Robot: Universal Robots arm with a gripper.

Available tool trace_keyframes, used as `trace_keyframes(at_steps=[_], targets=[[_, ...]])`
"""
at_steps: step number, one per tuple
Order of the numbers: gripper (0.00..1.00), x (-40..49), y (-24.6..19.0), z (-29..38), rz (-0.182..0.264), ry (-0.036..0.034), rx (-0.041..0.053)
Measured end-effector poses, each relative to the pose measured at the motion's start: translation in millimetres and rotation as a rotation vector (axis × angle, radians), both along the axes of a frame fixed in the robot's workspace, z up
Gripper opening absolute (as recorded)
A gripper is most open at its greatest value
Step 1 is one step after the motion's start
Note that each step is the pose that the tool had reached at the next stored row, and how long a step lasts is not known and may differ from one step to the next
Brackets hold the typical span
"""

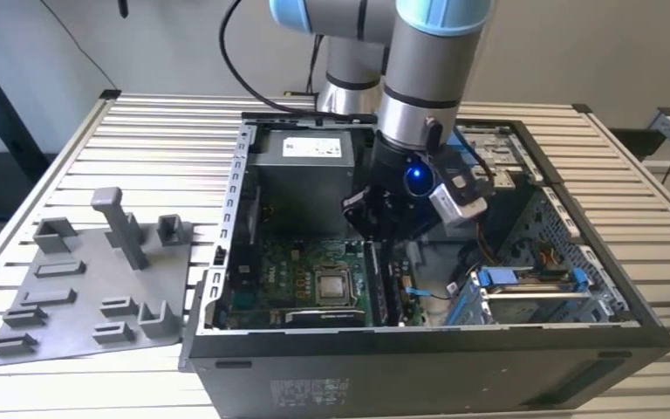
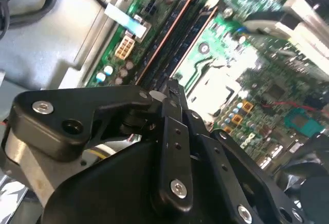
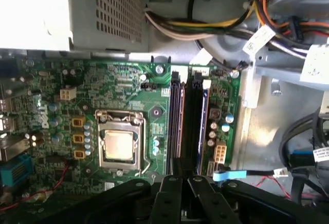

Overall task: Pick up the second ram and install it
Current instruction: 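Insert the second ram into the second slot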

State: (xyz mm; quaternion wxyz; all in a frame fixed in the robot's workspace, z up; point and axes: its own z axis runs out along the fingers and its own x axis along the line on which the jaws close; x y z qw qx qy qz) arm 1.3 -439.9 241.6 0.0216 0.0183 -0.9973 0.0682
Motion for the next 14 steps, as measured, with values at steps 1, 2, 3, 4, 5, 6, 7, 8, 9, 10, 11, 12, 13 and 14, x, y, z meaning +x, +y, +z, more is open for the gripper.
trace_keyframes(at_steps=[1,2,3,4,5,6,7,8,9,10,11,12,13,14], targets=[[0.11,0.0,0.0,0.0,0.000,0.0000,0.0180],[0.11,0.0,-0.1,0.1,0.000,0.0000,0.0358],[0.11,0.0,-0.2,0.1,0.000,0.0001,0.0545],[0.11,0.0,-0.2,0.1,0.000,0.0000,0.0729],[0.11,0.0,-0.3,0.0,0.000,0.0001,0.0915],[0.11,0.0,-0.4,0.1,0.000,0.0001,0.1093],[0.11,0.0,-0.4,0.1,0.000,0.0001,0.1272],[0.11,0.0,-0.5,0.0,0.000,0.0000,0.1454],[0.11,0.0,-0.6,0.1,0.000,0.0001,0.1632],[0.11,0.0,-0.6,0.6,0.000,0.0004,0.1754],[0.11,0.0,-0.6,1.8,0.000,0.0005,0.1826],[0.11,-0.1,-0.6,3.9,0.000,0.0008,0.1851],[0.11,-0.1,-0.6,6.7,0.000,0.0011,0.1857],[0.11,0.0,-0.6,9.9,0.000,0.0014,0.1863]])
